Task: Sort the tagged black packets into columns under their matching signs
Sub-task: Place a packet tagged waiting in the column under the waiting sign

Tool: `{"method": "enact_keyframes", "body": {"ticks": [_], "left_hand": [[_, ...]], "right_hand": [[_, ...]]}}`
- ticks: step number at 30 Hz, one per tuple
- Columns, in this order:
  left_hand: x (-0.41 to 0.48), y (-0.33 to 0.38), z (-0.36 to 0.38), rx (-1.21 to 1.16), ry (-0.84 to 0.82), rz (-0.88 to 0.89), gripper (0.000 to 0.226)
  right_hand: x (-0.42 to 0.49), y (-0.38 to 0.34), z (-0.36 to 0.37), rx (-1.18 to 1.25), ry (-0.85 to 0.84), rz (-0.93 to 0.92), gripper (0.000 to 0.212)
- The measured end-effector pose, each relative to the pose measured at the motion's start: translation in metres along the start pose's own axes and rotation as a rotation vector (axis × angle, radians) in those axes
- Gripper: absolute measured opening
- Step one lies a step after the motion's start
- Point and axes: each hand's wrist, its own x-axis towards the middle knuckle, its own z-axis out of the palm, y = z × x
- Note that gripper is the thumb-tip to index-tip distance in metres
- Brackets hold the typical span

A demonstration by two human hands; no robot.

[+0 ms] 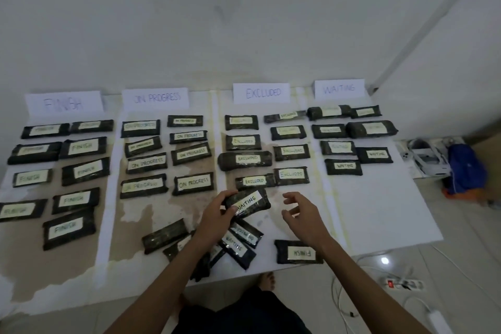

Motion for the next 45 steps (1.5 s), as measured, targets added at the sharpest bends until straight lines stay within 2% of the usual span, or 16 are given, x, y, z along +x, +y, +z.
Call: {"method": "enact_keyframes", "body": {"ticks": [8, 16, 21, 24, 29, 35, 41, 45], "left_hand": [[0.037, 0.021, 0.095, 0.067, -0.111, -0.028, 0.039], [0.068, 0.044, 0.194, 0.115, -0.204, -0.026, 0.039], [0.094, 0.060, 0.253, 0.203, -0.270, 0.053, 0.041], [0.113, 0.068, 0.287, 0.231, -0.290, 0.089, 0.042], [0.139, 0.083, 0.335, 0.219, -0.269, 0.121, 0.044], [0.162, 0.092, 0.381, 0.258, -0.319, 0.233, 0.048], [0.167, 0.086, 0.408, 0.458, -0.315, 0.357, 0.066], [0.161, 0.077, 0.417, 0.808, -0.217, 0.539, 0.065]], "right_hand": [[0.013, 0.093, -0.061, -0.196, 0.028, -0.064, 0.030], [0.021, 0.178, -0.118, -0.428, 0.156, -0.027, 0.036], [0.033, 0.218, -0.143, -0.453, 0.219, 0.055, 0.044], [0.040, 0.238, -0.155, -0.469, 0.271, 0.125, 0.042], [0.044, 0.263, -0.157, -0.533, 0.296, 0.094, 0.040], [0.043, 0.282, -0.150, -0.466, 0.352, 0.037, 0.040], [0.044, 0.282, -0.148, -0.413, 0.400, 0.009, 0.038], [0.045, 0.285, -0.148, -0.409, 0.410, 0.000, 0.039]]}}
